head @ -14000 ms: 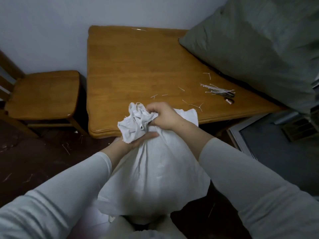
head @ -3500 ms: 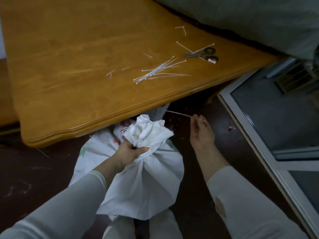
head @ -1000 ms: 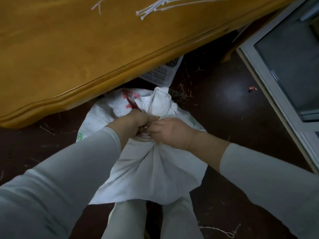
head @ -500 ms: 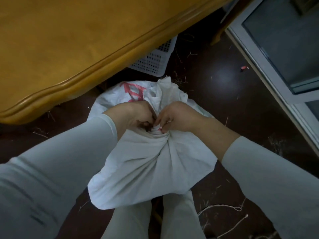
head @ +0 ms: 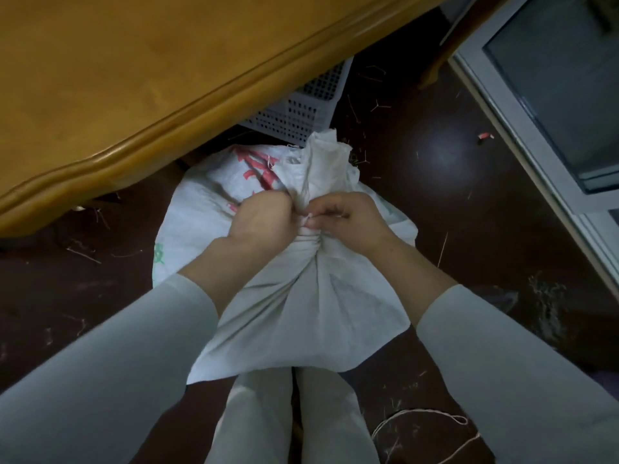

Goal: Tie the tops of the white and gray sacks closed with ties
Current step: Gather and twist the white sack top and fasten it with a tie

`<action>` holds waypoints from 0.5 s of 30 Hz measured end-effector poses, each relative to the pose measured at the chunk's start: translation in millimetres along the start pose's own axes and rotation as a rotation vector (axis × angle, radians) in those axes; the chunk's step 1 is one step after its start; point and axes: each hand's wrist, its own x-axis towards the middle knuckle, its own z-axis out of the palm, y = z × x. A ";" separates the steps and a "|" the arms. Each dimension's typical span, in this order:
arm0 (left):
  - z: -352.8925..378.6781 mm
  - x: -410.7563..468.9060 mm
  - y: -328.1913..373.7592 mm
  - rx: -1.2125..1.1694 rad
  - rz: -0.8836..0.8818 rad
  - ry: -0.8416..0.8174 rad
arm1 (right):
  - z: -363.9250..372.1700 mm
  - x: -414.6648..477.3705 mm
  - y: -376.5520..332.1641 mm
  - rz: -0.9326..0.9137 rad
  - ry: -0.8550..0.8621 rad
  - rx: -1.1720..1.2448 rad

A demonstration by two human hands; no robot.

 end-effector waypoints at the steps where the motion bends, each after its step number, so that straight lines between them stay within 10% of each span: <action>1: 4.8 -0.5 0.9 -0.018 -0.016 0.054 | 0.9 1.6 3.8 0.042 0.035 0.064; 15: 55.7 25.2 3.8 -0.817 -0.307 0.293 | 11.8 26.5 46.3 0.130 0.264 0.394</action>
